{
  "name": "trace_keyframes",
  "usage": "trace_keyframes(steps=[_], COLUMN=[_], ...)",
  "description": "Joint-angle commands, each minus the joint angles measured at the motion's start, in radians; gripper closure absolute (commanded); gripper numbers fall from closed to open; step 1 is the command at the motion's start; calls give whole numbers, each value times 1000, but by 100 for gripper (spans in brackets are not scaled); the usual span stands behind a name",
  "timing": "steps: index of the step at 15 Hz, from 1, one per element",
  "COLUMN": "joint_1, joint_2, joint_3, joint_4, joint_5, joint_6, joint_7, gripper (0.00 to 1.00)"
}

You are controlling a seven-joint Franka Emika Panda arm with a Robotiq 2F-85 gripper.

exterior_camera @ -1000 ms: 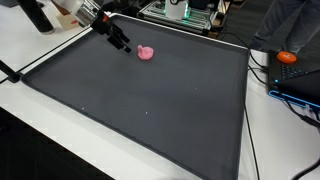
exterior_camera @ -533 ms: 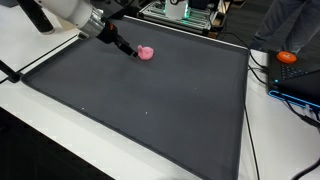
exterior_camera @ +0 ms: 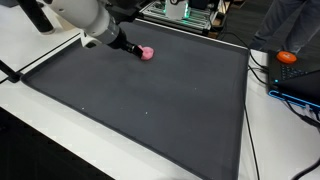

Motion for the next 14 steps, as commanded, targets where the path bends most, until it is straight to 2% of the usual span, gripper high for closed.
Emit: trace_keyframes(steps=[1, 6, 14], joint_1=[30, 56, 66], joint_2=[-31, -82, -172], joint_3=[31, 84, 171], joint_4=[-36, -90, -254], joint_5=[-92, -174, -266], joint_6=[42, 93, 197], joint_7=[-95, -246, -522], gripper=[0, 0, 0])
